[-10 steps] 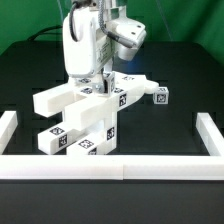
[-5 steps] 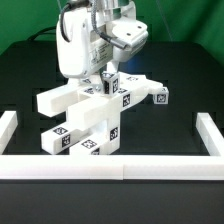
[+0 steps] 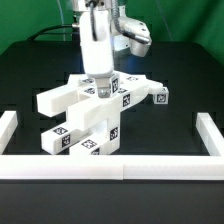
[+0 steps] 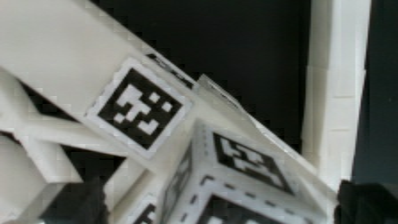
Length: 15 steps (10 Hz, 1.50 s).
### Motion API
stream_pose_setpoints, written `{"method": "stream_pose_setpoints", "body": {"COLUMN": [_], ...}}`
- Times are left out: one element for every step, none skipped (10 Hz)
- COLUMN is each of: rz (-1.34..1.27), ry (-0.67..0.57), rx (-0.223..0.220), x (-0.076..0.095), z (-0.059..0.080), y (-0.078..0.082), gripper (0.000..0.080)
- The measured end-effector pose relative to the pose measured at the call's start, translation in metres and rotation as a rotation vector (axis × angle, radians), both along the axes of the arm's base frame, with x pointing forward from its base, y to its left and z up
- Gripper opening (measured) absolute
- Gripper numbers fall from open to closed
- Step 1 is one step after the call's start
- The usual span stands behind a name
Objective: Assemble chair
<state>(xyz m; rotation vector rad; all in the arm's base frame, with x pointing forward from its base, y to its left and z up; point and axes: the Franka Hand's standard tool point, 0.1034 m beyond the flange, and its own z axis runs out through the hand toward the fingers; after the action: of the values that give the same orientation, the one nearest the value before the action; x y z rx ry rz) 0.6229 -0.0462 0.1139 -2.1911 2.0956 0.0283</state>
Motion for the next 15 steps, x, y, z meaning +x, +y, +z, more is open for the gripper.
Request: {"method": "stream_pose_setpoints", "body": {"rz": [0.088, 0.159, 0.265, 0.344, 0.465, 0.548, 0.651, 0.747, 0.841, 0.881, 0.966, 1.042, 1.104, 1.117, 1.116], "ry": [-0.006, -0.014, -0.024, -0.031, -0.04, -0.043, -0.042, -0.03, -0.036, -0.038, -0.044, -0.046, -0.049, -0.051, -0.05], "rx": [-0.003, -0.009, -0.017, -0.024, -0.034, -0.043, -0.058, -0.072, -0.076, -0.077, -0.083, -0.089, -0.097, -0.098, -0.098], "x": [0.0015, 0.0031, 0.0036, 0.0041, 0.004, 0.0037, 0.003, 0.0024, 0.0025, 0.0021, 0.0022, 0.002, 0.0023, 0.0022, 0.0017], "z": [0.0014, 0.0022, 0.0025, 0.0029, 0.0026, 0.0022, 0.0016, 0.0016, 0.0011, 0.0, -0.0002, -0.0002, -0.0002, -0.0006, -0.0013], "y": [0.0013, 0.0019, 0.002, 0.002, 0.0018, 0.0019, 0.0024, 0.0041, 0.0042, 0.0041, 0.0032, 0.0026, 0.003, 0.0038, 0.0038], "gripper": [0.0648, 0.0649, 0.0649, 0.0649, 0.0649, 0.0649, 0.0649, 0.0649, 0.0649, 0.0649, 0.0649, 0.0649, 0.0649, 0.0649, 0.0548]}}
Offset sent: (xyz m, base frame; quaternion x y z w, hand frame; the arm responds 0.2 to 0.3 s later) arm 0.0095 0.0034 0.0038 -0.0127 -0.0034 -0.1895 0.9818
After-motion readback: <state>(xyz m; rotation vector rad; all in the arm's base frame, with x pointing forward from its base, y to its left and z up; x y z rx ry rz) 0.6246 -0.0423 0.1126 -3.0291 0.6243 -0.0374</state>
